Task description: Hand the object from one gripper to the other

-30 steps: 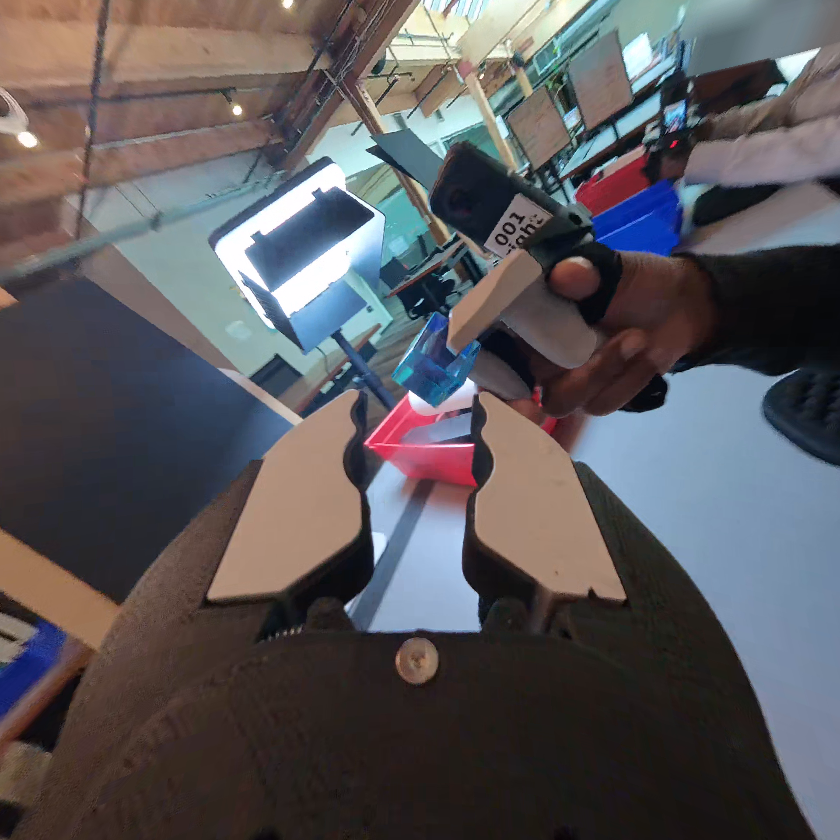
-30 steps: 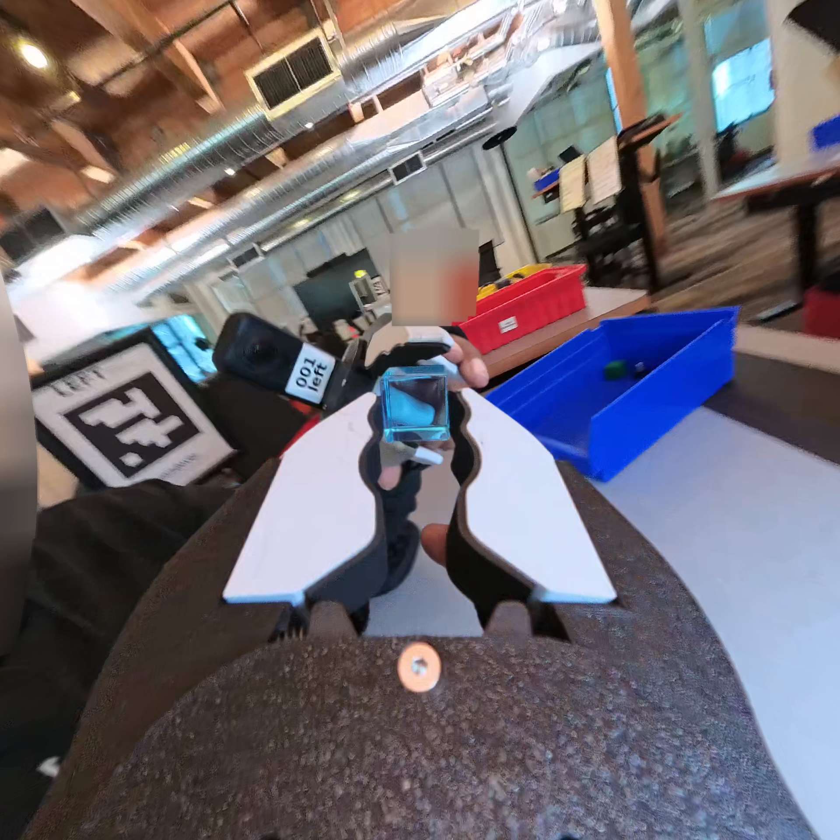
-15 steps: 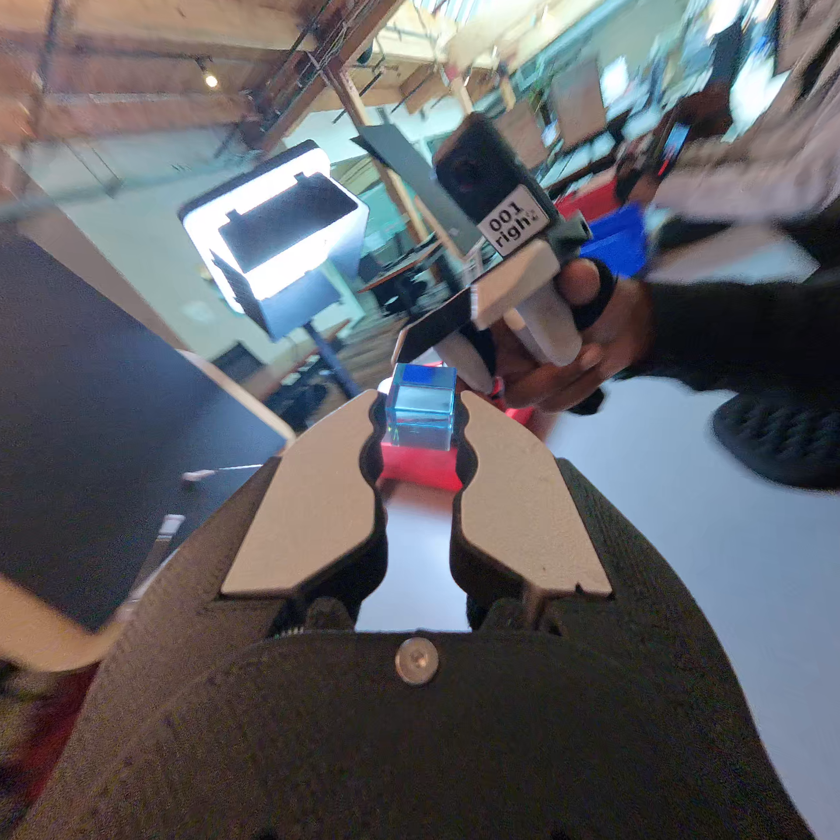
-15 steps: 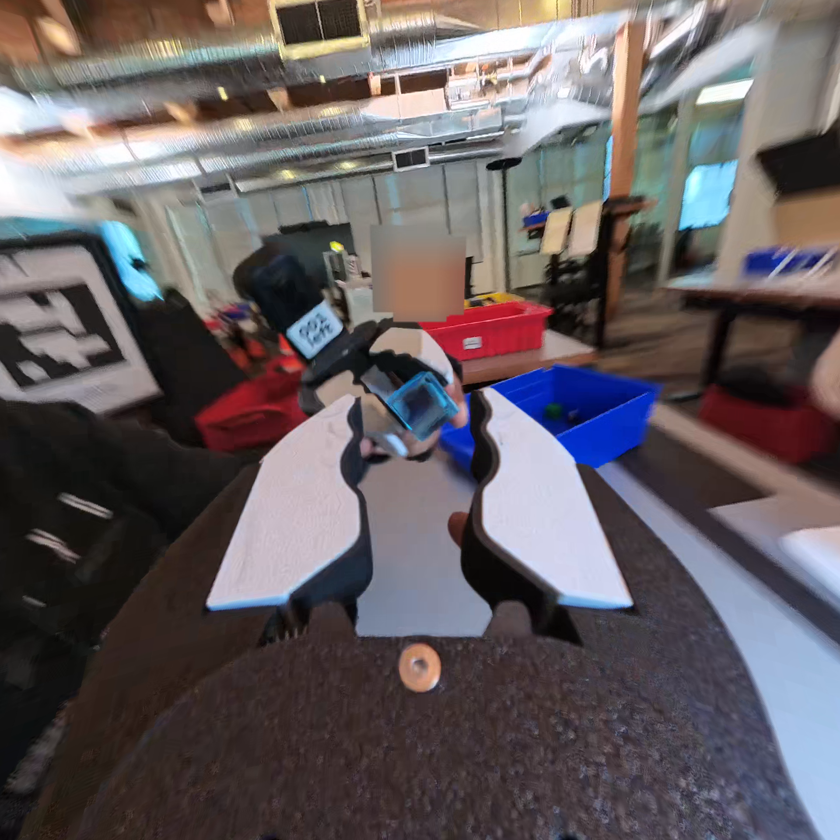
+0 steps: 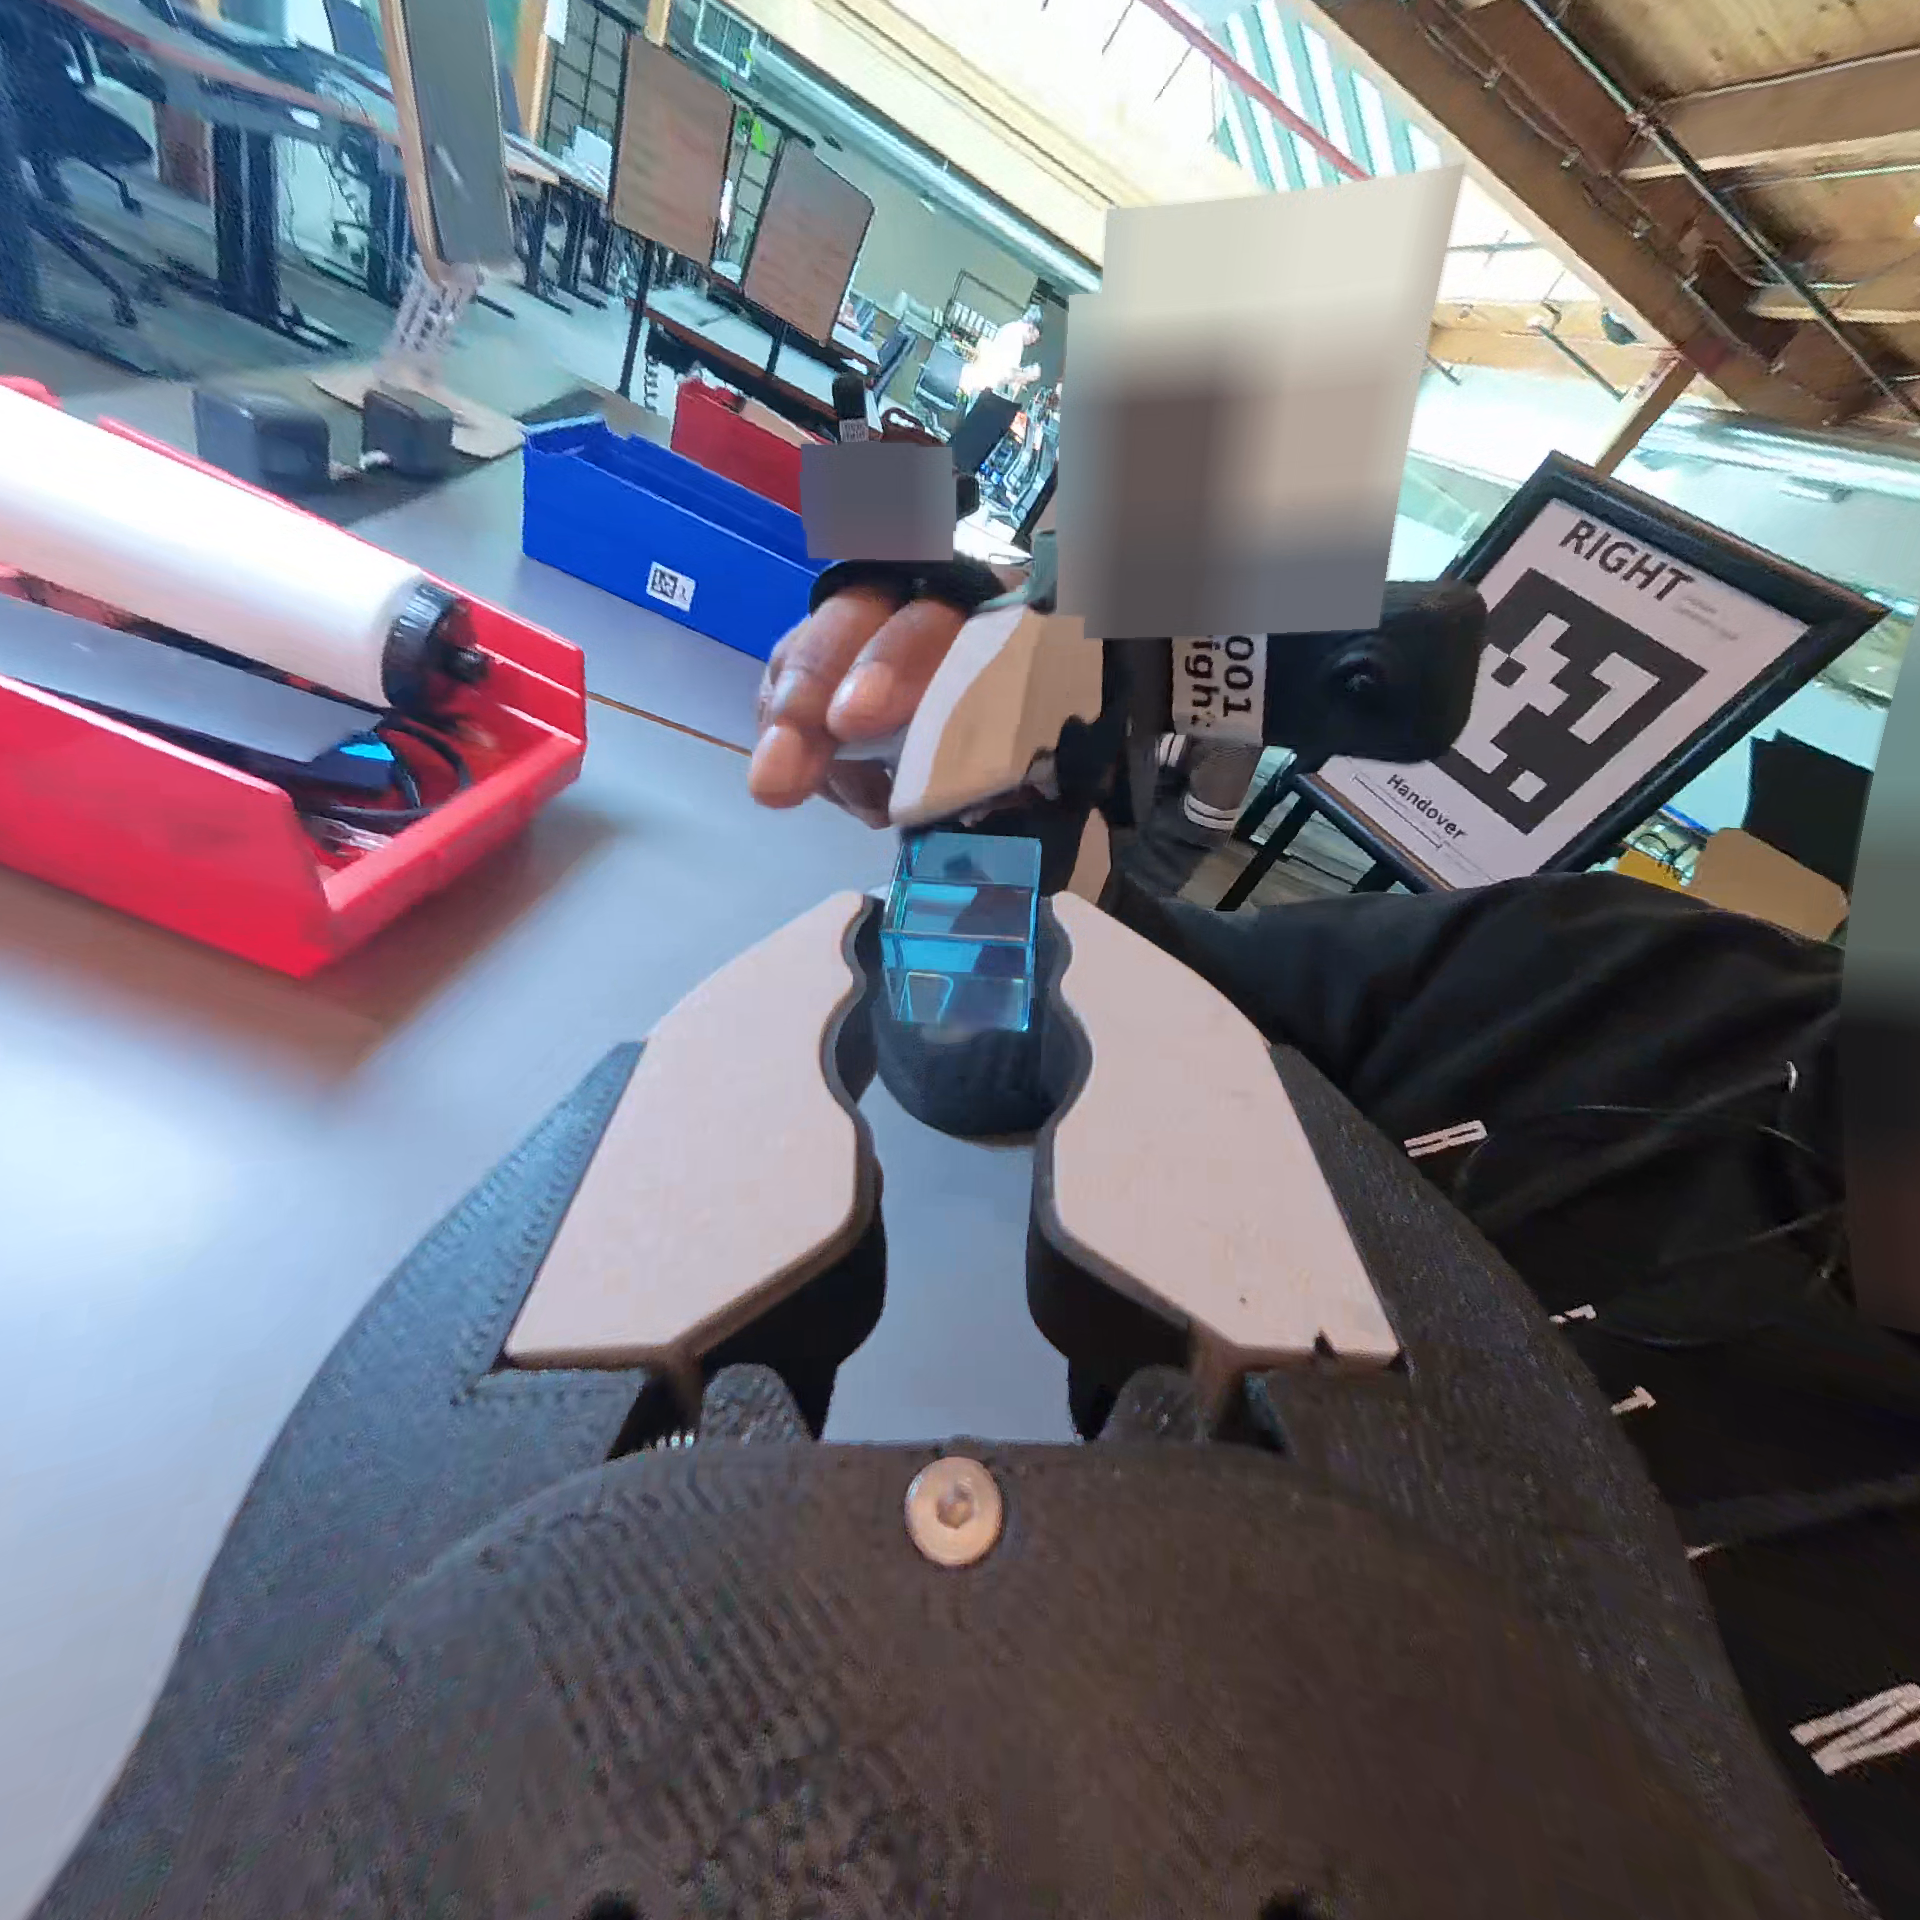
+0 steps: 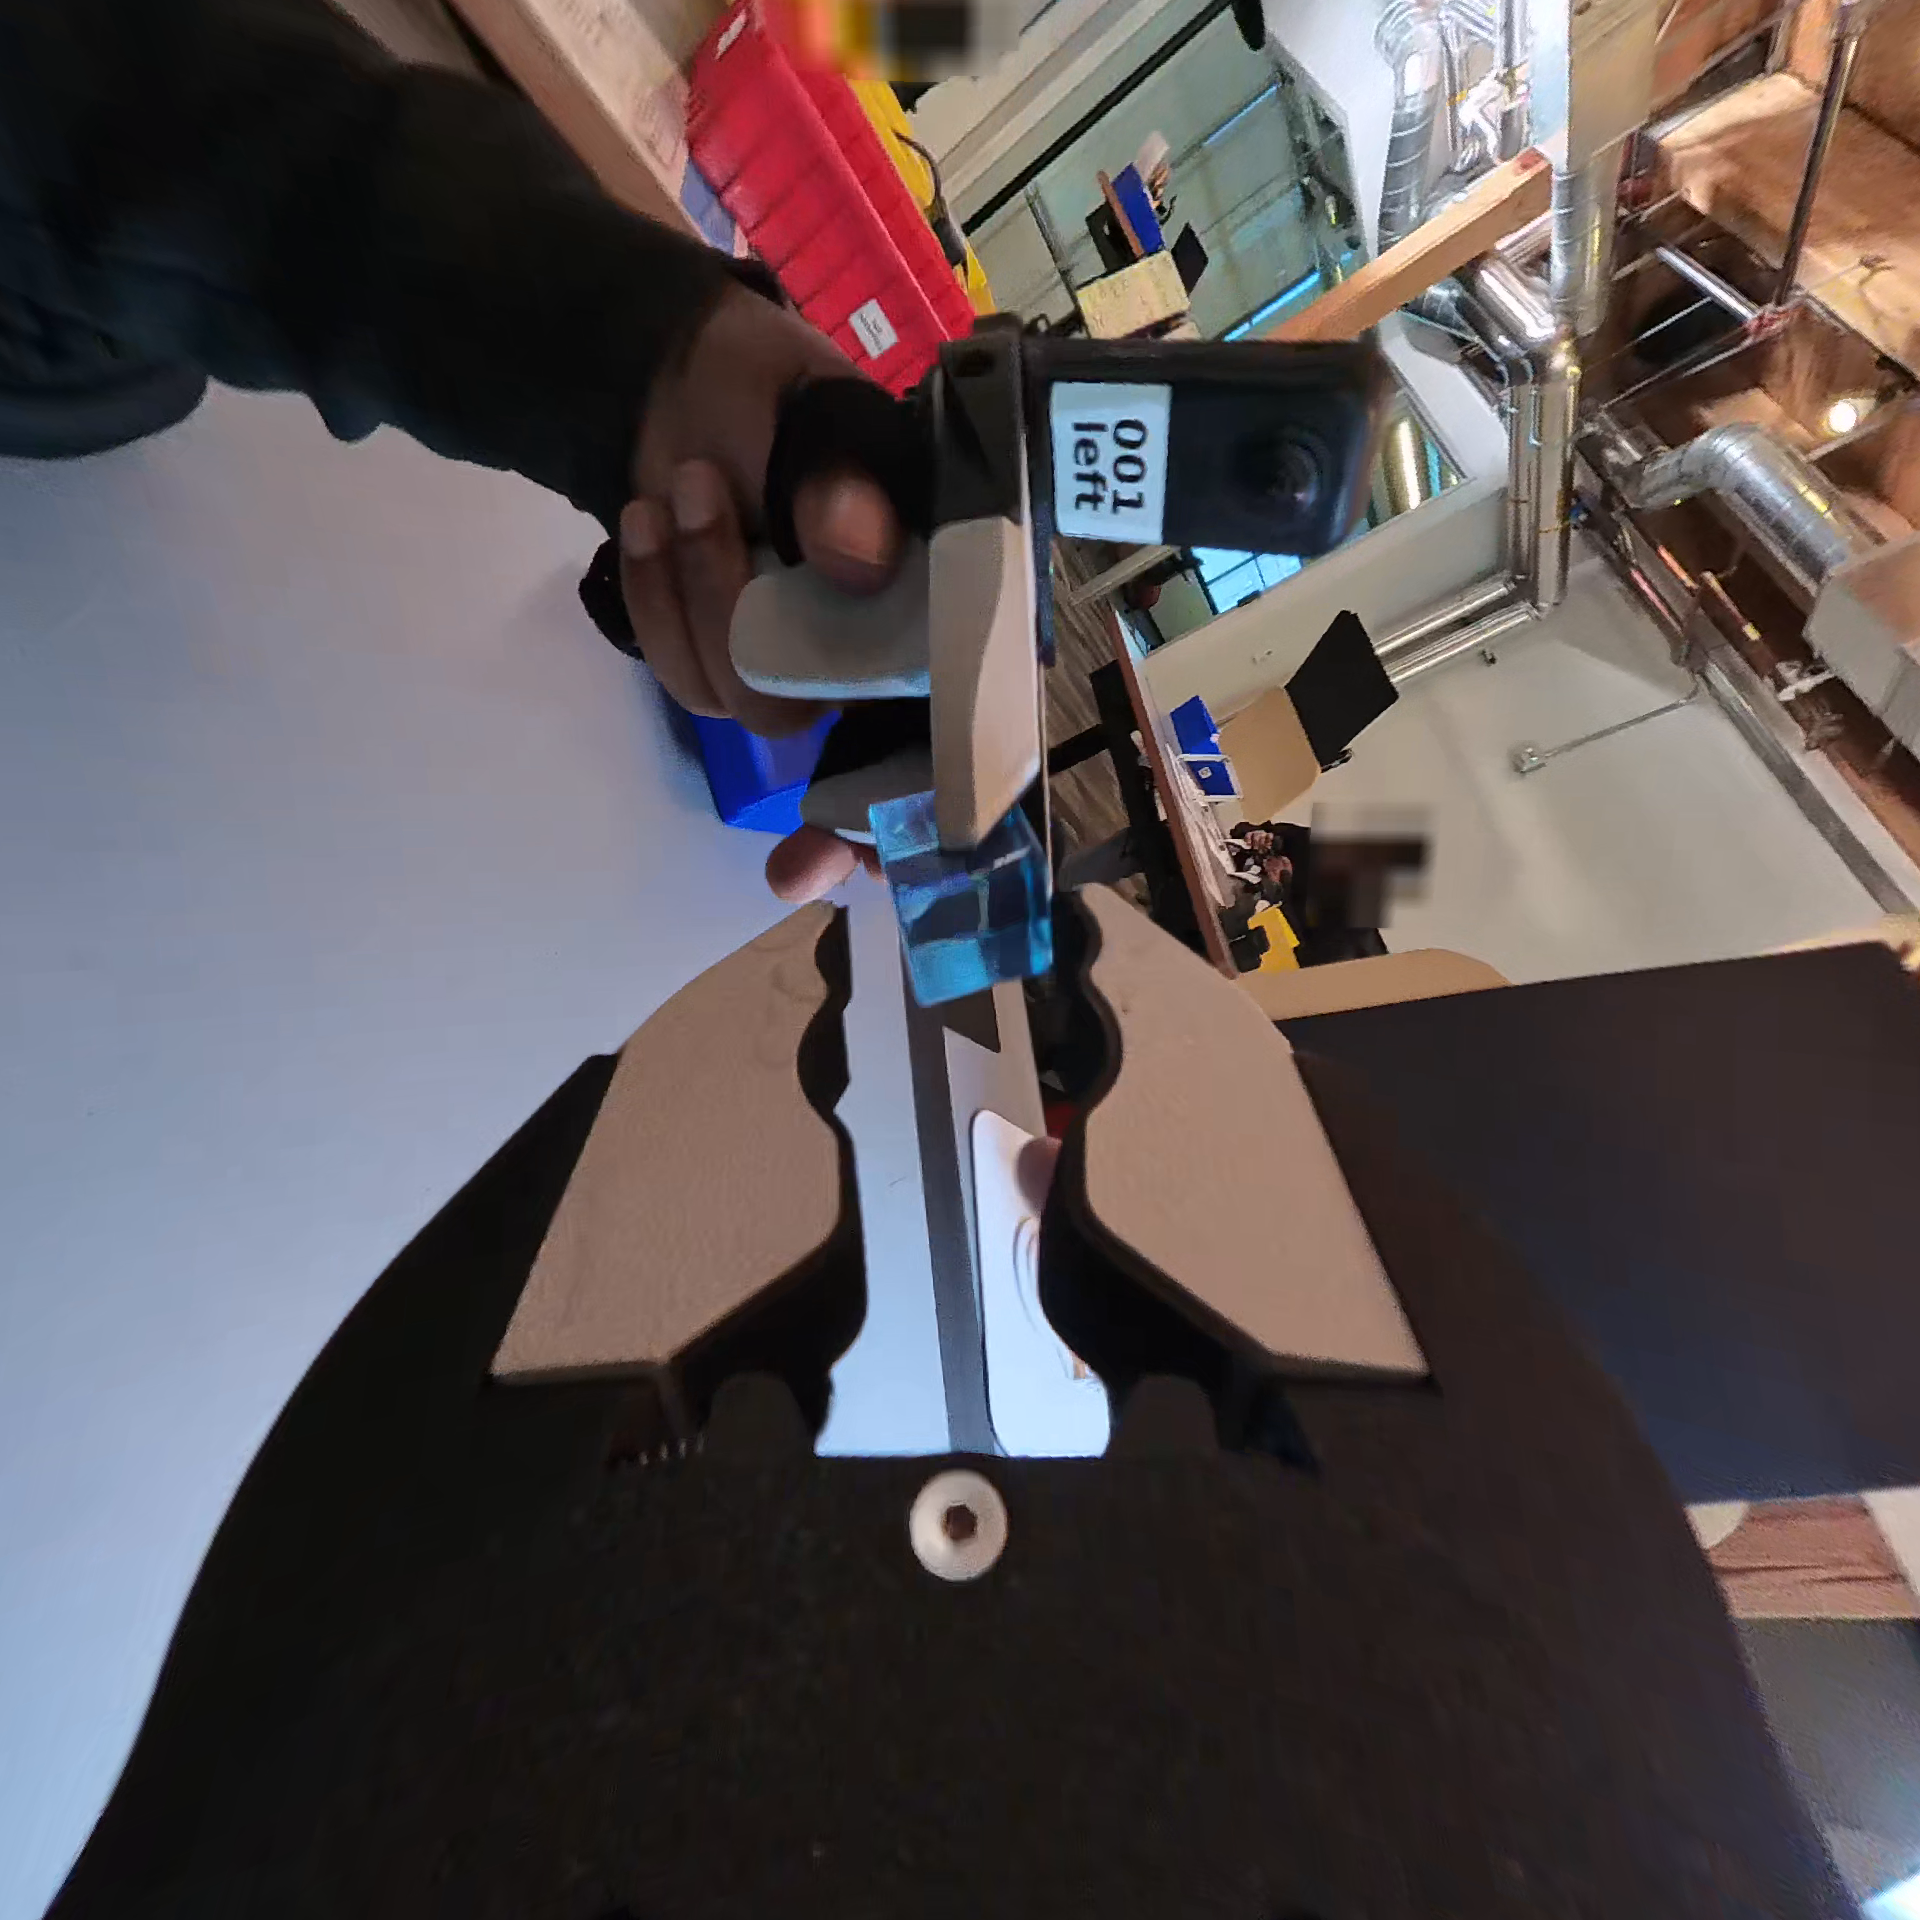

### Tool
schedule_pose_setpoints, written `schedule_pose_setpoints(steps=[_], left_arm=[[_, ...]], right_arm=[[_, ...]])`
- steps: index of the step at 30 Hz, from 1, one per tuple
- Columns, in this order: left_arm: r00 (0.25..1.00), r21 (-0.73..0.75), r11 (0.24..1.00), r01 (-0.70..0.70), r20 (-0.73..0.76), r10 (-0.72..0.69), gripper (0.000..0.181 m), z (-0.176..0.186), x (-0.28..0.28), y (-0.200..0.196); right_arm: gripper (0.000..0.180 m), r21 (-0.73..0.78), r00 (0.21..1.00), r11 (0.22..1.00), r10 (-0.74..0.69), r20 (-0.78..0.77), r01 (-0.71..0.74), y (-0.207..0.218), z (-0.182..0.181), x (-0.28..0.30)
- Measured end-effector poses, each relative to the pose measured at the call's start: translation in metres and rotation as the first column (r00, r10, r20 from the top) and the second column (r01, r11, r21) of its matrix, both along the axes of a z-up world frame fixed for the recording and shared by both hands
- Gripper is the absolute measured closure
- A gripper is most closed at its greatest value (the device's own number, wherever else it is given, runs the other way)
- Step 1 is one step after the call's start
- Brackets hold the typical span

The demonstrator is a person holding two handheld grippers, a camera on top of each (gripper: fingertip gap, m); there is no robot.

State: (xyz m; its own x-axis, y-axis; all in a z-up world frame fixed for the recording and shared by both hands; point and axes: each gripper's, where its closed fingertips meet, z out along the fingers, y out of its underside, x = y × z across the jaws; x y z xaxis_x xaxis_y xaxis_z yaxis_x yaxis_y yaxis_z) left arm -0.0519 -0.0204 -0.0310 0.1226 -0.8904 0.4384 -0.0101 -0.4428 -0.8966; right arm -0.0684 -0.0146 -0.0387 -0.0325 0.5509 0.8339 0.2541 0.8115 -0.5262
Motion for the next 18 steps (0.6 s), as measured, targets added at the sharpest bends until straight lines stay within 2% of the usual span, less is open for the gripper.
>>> schedule_pose_setpoints(steps=[1, 5, 8, 10, 13, 15, 18], left_arm=[[1.000, -0.005, 1.000, 0.001, -0.025, -0.001, 0.153, -0.004, 0.002, 0.000], [0.999, -0.017, 1.000, -0.010, -0.042, 0.010, 0.153, -0.006, -0.002, 0.002], [0.995, 0.098, 0.991, -0.093, -0.013, 0.095, 0.146, 0.006, -0.006, 0.010], [0.987, 0.225, 0.962, -0.156, 0.011, 0.158, 0.138, 0.019, -0.012, 0.011], [0.953, 0.448, 0.861, -0.241, -0.057, 0.297, 0.135, 0.023, -0.017, 0.015], [0.890, 0.605, 0.746, -0.278, -0.130, 0.437, 0.135, 0.017, -0.021, 0.025], [0.779, 0.770, 0.572, -0.283, -0.164, 0.606, 0.136, 0.010, -0.024, 0.041]], right_arm=[[0.151, 0.020, 1.000, 1.000, 0.005, -0.008, -0.005, -0.001, -0.001, -0.002], [0.152, -0.024, 1.000, 1.000, 0.004, -0.015, -0.005, -0.001, -0.003, -0.008], [0.152, -0.179, 0.997, 0.984, 0.001, -0.076, -0.015, 0.006, 0.005, -0.005], [0.152, -0.340, 0.989, 0.940, -0.013, -0.149, -0.039, 0.017, 0.017, 0.003], [0.152, -0.601, 0.958, 0.791, -0.072, -0.277, -0.114, 0.036, 0.038, 0.015], [0.152, -0.751, 0.949, 0.634, -0.081, -0.303, -0.186, 0.041, 0.042, 0.018], [0.152, -0.872, 0.943, 0.417, -0.090, -0.322, -0.258, 0.044, 0.043, 0.017]])
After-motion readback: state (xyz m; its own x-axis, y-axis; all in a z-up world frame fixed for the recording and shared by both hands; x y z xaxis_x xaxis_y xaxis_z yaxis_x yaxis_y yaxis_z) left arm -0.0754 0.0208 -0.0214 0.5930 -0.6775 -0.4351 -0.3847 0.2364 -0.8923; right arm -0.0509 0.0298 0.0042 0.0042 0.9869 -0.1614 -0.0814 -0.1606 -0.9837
